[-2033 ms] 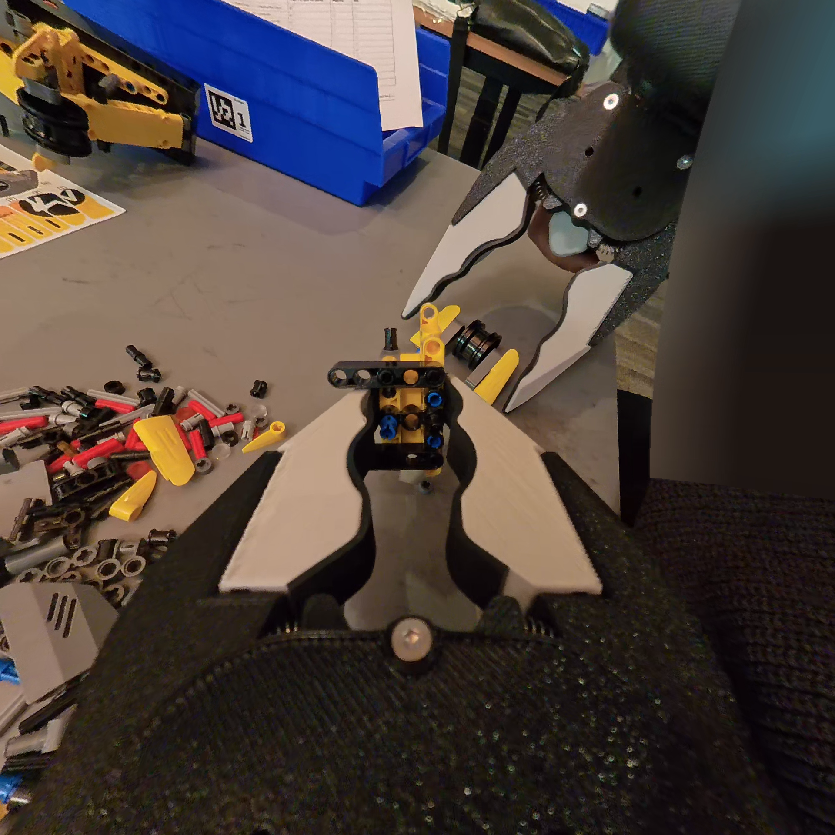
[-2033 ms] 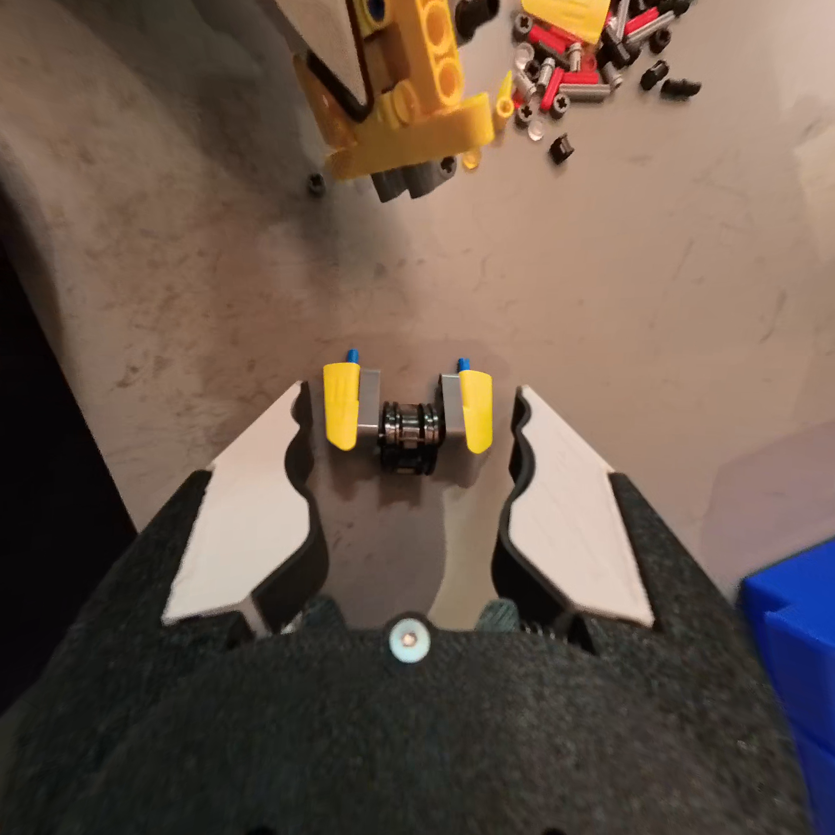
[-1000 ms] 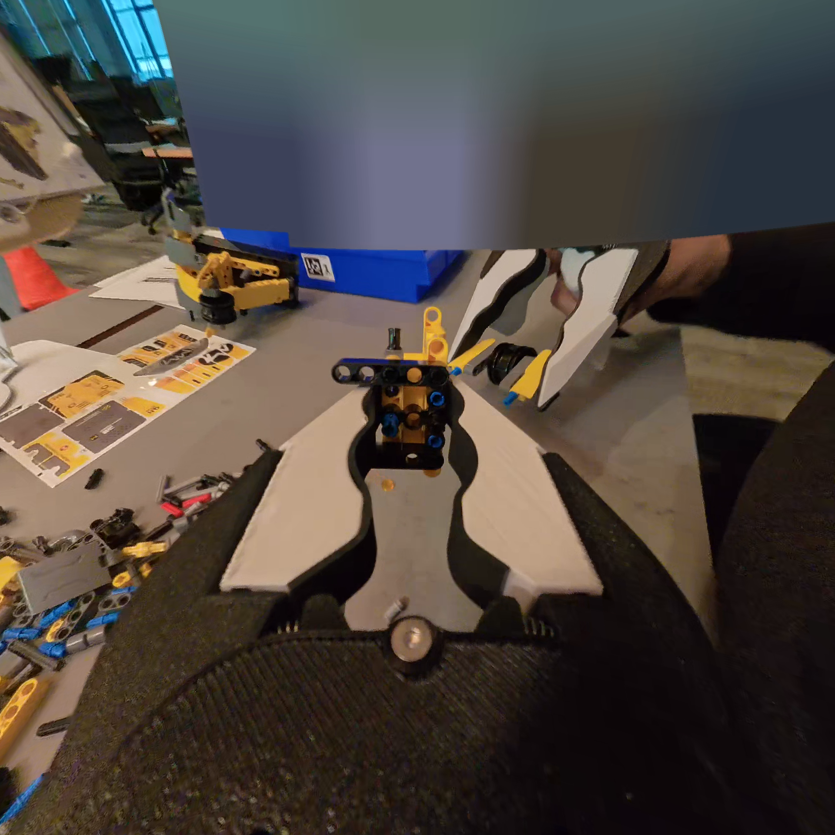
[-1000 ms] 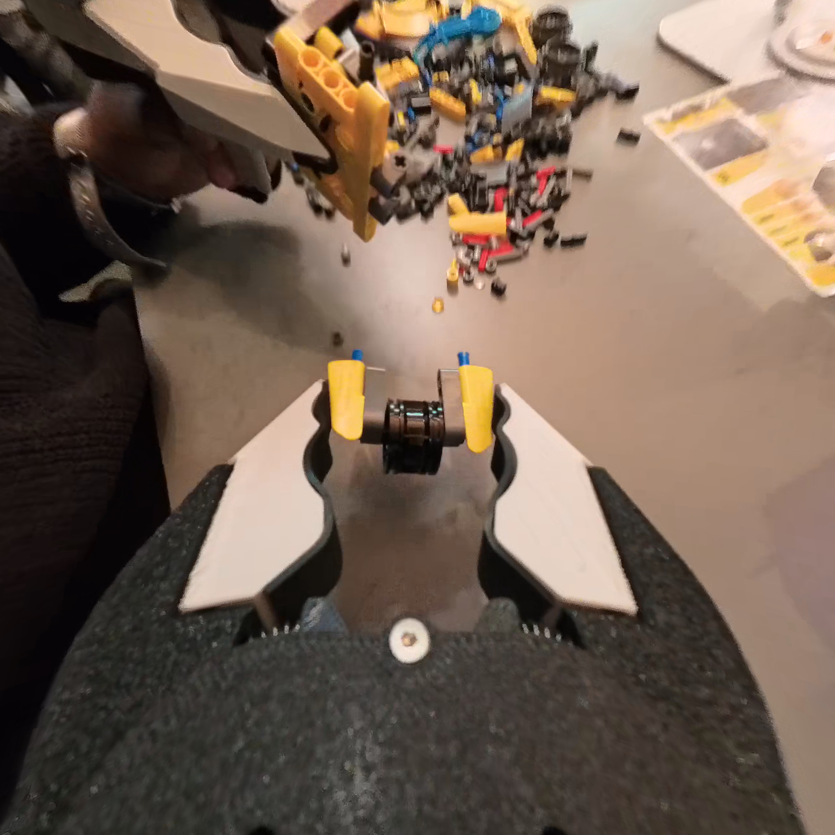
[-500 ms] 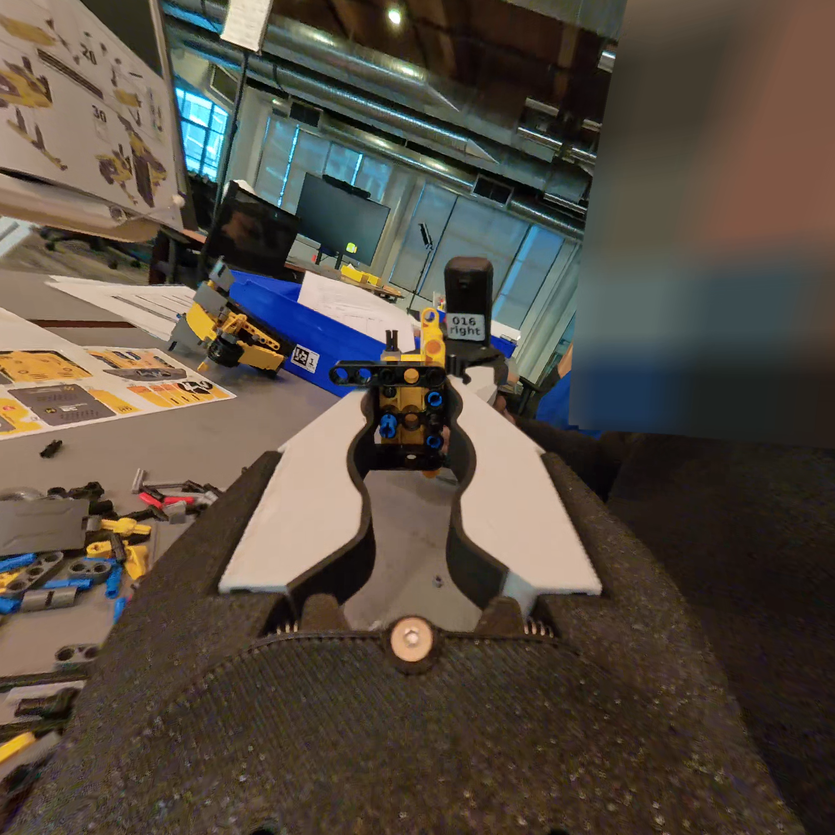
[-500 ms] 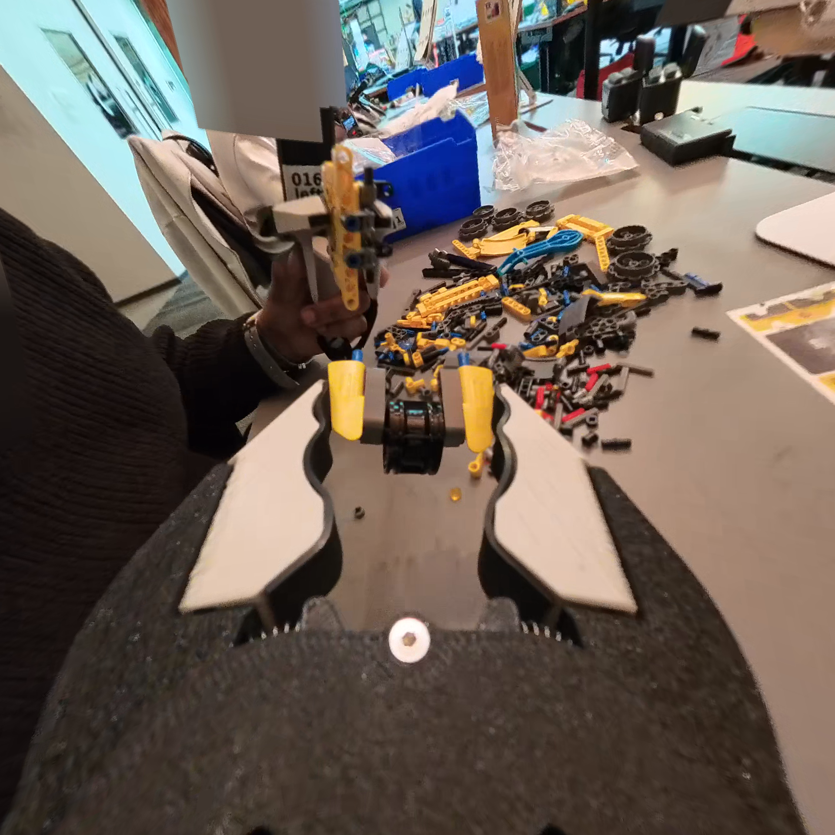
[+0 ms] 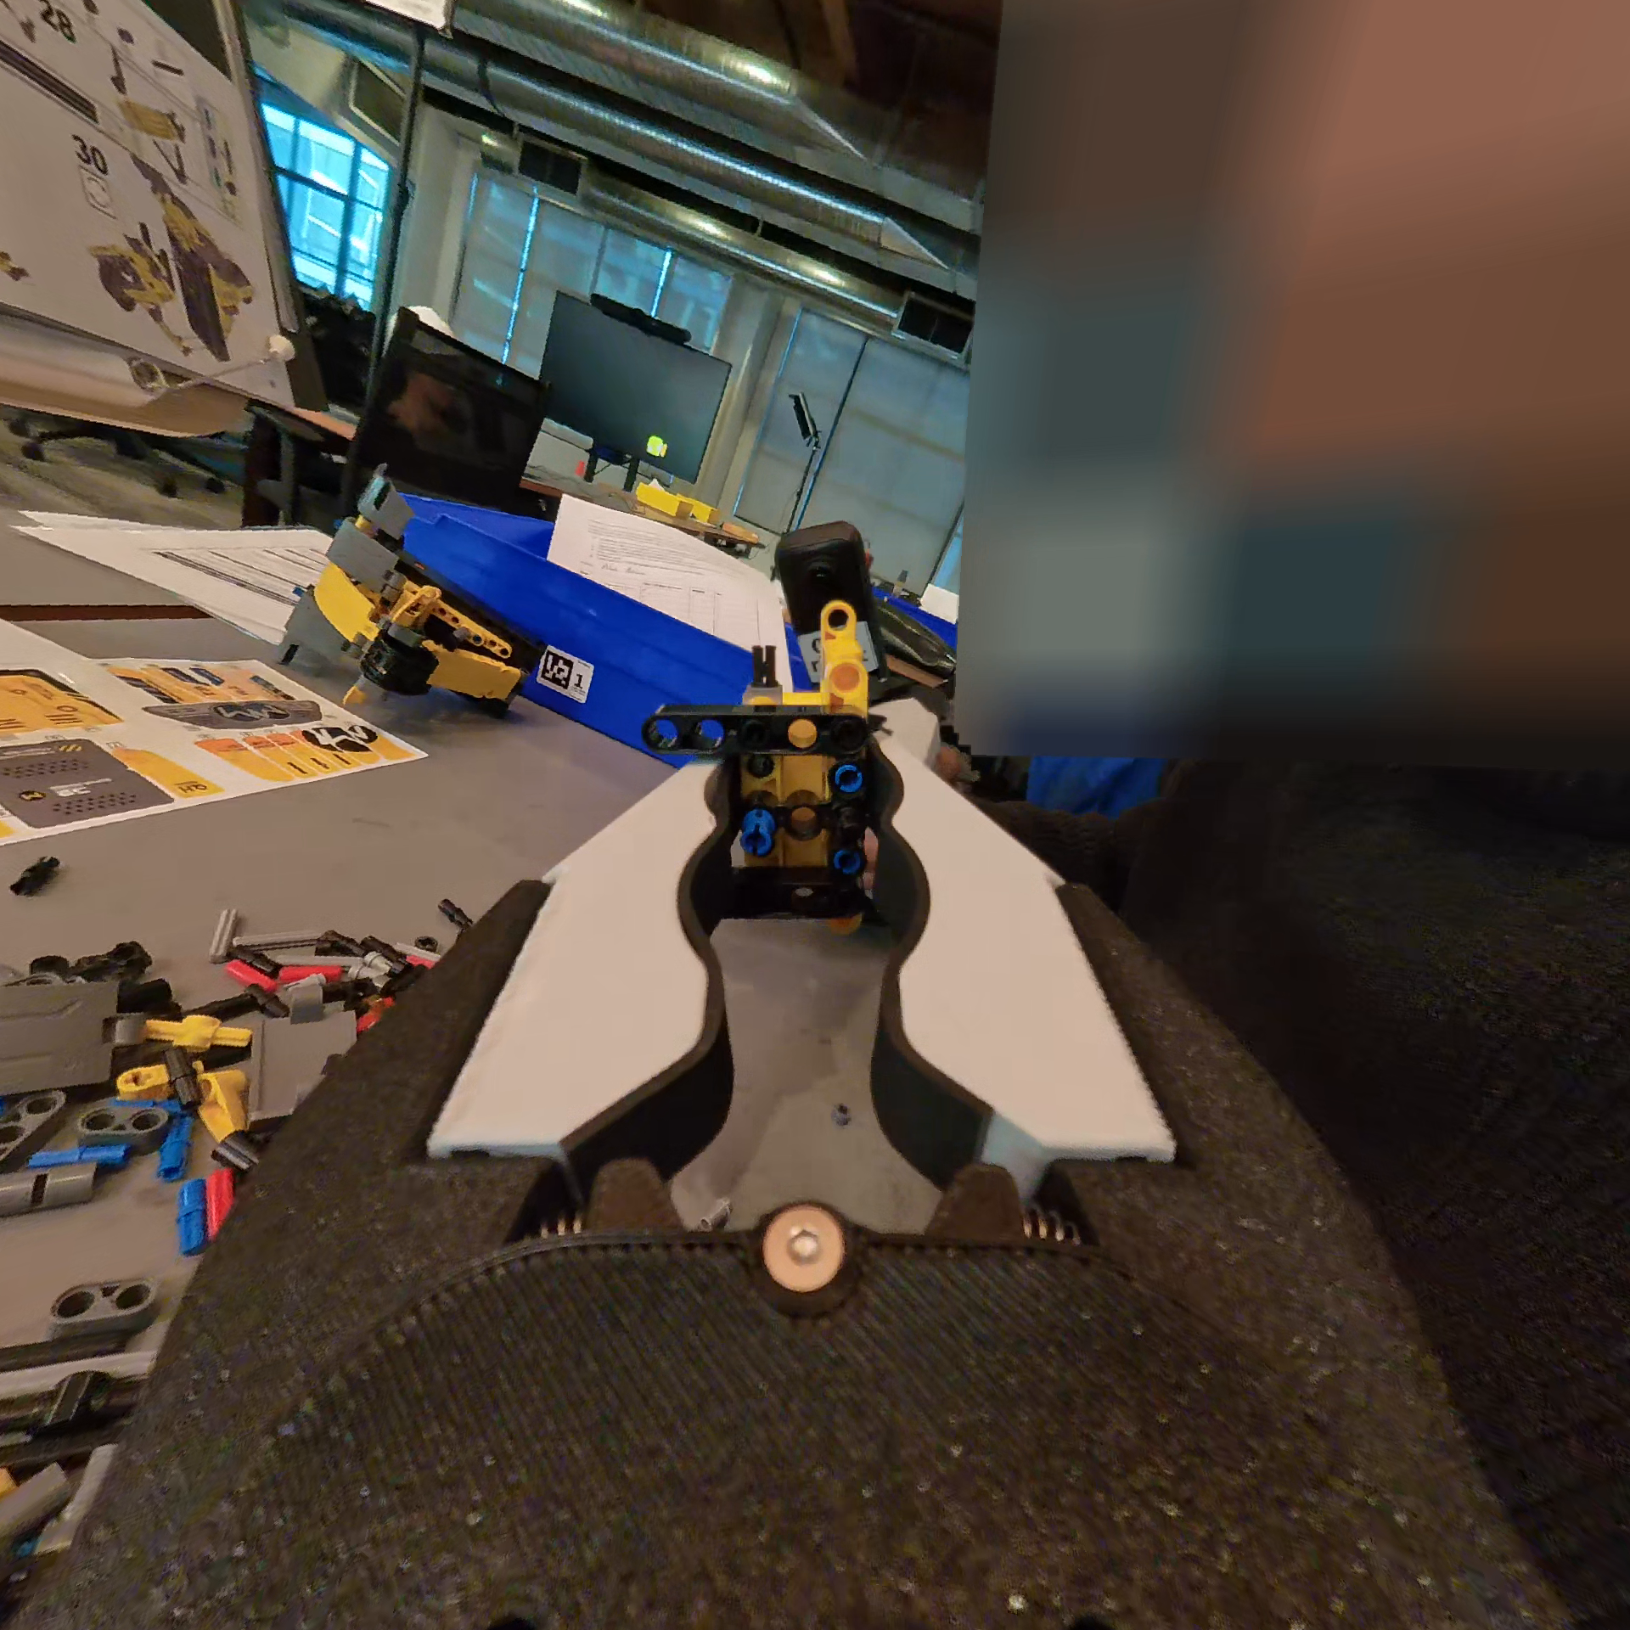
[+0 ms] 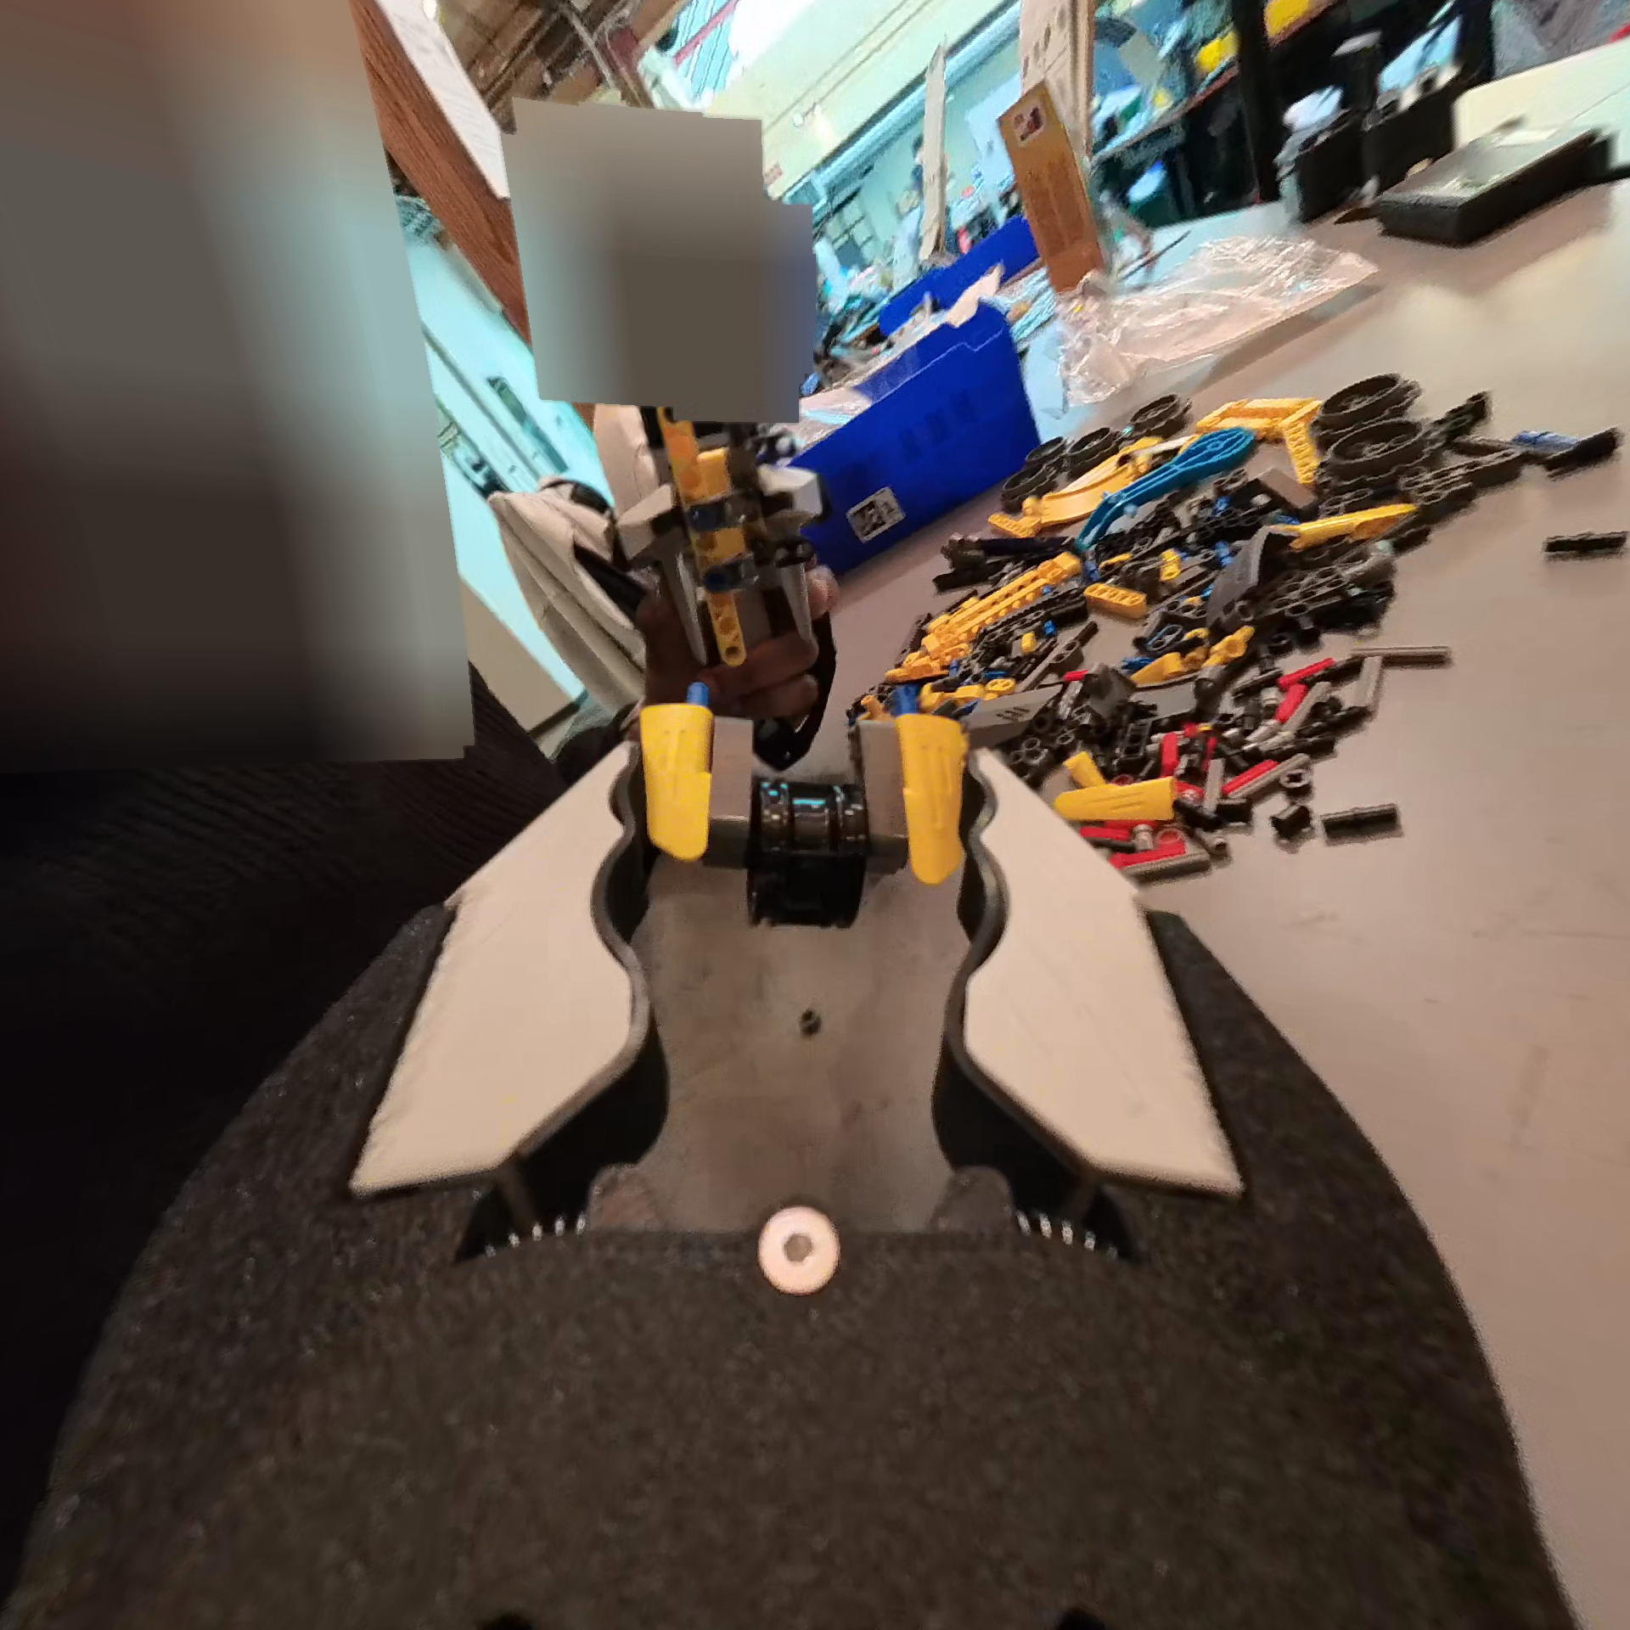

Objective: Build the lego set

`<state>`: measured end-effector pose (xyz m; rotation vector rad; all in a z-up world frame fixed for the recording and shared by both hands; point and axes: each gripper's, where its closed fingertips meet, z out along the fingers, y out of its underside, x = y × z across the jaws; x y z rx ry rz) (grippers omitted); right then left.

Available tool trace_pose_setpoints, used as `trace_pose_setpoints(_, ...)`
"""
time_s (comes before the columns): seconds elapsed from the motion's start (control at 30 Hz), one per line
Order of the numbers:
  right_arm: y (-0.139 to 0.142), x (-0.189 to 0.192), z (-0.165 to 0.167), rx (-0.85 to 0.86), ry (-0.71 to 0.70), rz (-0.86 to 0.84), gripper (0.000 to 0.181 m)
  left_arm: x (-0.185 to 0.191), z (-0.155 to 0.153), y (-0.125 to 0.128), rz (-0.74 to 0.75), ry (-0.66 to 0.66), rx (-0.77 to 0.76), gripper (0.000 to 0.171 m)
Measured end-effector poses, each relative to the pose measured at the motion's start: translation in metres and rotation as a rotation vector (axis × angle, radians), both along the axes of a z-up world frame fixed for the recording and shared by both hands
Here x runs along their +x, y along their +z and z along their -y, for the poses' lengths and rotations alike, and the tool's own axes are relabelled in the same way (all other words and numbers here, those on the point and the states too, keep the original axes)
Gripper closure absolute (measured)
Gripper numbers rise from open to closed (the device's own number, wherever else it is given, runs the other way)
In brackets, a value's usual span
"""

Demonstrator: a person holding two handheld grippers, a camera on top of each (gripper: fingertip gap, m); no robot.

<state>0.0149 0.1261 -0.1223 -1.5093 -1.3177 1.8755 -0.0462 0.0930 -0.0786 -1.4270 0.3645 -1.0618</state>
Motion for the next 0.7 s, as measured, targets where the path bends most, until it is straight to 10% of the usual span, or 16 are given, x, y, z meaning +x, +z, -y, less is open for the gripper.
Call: trace_pose_setpoints(0.7,0.002,0.003,-0.004,0.077,-0.030,-0.026,0.111,0.016,0.000,-0.014,-0.133,-0.002,-0.005,0.148)
